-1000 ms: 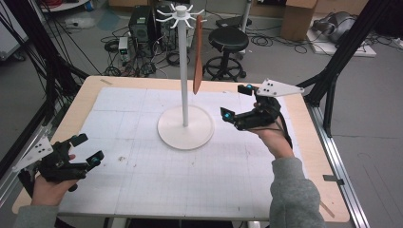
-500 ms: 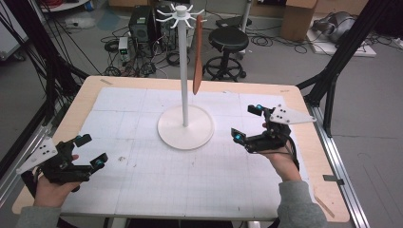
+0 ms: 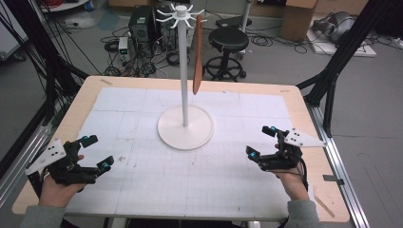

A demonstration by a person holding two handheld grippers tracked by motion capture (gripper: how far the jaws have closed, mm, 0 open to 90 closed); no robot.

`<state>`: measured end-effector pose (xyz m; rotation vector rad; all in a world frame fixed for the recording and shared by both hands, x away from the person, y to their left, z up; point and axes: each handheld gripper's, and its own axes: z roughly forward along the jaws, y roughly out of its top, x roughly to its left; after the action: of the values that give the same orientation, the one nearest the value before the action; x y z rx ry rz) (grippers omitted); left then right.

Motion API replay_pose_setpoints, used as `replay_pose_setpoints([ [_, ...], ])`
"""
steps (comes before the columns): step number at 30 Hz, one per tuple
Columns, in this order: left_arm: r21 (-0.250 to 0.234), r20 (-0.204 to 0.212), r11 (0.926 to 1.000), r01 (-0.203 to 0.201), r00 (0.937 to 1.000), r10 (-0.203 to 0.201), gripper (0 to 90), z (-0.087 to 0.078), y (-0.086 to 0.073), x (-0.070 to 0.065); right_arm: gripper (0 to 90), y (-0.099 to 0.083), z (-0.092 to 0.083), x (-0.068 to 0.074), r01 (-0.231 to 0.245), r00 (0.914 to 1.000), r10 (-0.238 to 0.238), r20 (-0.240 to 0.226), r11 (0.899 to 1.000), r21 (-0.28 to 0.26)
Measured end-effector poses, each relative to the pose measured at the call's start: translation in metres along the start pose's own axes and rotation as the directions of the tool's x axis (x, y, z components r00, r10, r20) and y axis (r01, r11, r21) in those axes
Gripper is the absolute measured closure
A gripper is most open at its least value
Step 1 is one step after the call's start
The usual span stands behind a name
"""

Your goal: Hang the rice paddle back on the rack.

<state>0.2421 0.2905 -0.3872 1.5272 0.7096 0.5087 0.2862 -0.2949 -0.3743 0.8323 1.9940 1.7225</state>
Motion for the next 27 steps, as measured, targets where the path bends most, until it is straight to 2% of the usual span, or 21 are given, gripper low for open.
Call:
replay_pose_setpoints([
  [5,-0.001,0.001,1.0,0.001,1.0,-0.001,1.8,0.001,0.0,0.0,0.0,-0.012,-0.011,-0.003,-0.02,0.9995,0.02,0.026,1.0,0.011],
  [13,0.005,0.0,0.9999,-0.009,1.0,0.009,1.8,0.002,-0.002,-0.002,0.0,-0.028,-0.032,-0.003,-0.026,0.9964,0.023,0.082,0.999,0.044],
  [16,0.008,0.001,0.9999,-0.014,0.9999,0.014,1.8,0.003,-0.002,-0.002,0.0,-0.03,-0.039,-0.001,-0.032,0.9945,0.029,0.101,0.999,0.031],
  [20,0.005,-0.004,0.9999,-0.014,0.9999,0.014,1.8,0.002,-0.001,-0.003,0.1,-0.033,-0.05,0.002,-0.063,0.9895,0.063,0.13,0.998,0.0],
  [27,0.008,-0.008,0.9997,-0.025,0.9997,0.025,1.8,0.002,-0.002,-0.005,0.1,-0.037,-0.072,0.004,-0.069,0.9831,0.07,0.169,0.998,-0.01],
])
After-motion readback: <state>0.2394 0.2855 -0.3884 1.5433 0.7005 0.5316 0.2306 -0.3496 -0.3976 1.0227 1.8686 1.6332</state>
